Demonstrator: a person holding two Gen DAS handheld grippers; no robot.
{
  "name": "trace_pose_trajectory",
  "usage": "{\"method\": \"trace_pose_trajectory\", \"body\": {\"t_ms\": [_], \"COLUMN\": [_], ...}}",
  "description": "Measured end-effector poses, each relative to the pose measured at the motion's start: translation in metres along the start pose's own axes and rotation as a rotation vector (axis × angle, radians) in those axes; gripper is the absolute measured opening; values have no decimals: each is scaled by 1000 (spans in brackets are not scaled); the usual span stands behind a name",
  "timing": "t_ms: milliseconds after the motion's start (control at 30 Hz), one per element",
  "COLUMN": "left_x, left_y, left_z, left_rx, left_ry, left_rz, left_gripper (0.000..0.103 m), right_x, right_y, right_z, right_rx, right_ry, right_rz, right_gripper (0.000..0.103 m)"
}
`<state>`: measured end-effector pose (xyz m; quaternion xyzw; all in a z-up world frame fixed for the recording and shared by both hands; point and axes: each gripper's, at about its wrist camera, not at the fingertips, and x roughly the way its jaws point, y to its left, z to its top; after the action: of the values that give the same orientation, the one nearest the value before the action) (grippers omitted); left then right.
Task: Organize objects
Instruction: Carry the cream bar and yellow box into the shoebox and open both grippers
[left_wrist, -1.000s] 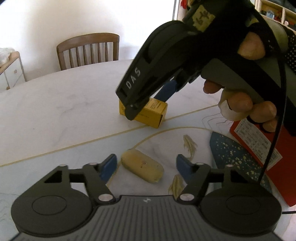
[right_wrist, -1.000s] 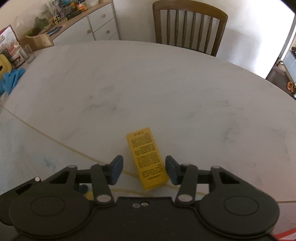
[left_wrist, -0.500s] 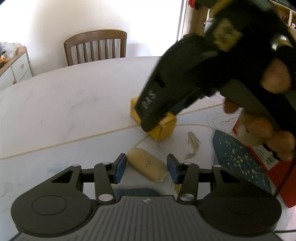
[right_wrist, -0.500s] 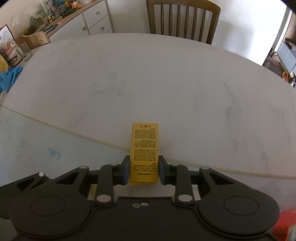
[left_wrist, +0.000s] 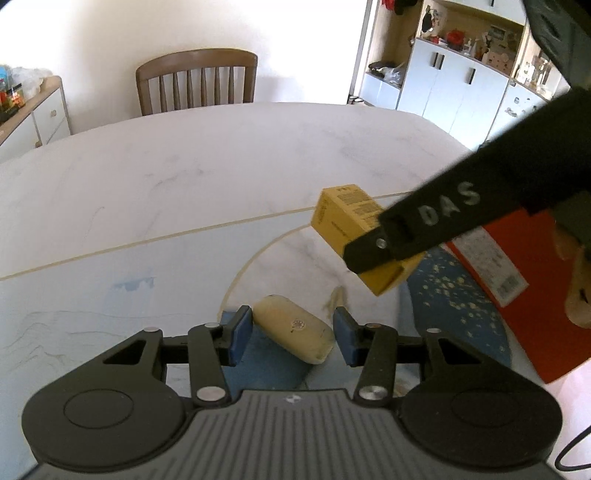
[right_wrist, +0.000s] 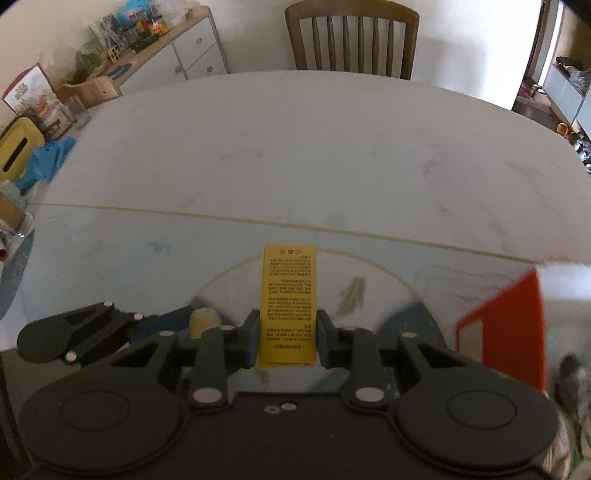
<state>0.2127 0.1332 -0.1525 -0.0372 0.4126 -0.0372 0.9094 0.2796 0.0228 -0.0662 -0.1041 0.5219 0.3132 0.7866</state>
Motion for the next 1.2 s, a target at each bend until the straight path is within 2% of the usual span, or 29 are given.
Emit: {"method": "trace_pose_trajectory", "body": {"t_ms": [433,633,833,1200], "left_x": [-71,-92,-99,-83], "left_y": [-44,-69,-101,-166], "left_z": [18,32,46,65], "left_rx": [67,92,131,182], "left_ry": [-44,-60,-80,-81], "left_rz": [-14,-34,-43,-74], "left_gripper": [48,48,48,48], "right_x": [-87,-119,-141,-172], "right_y": [-17,-34,-58,-134], "right_z": [-40,-54,-69,-101], "right_rx": [31,56,83,159], "right_ry": [-102,-140,-169,-210], "right_rz": [18,25,17,-39], "right_gripper": [28,28,28,28]}}
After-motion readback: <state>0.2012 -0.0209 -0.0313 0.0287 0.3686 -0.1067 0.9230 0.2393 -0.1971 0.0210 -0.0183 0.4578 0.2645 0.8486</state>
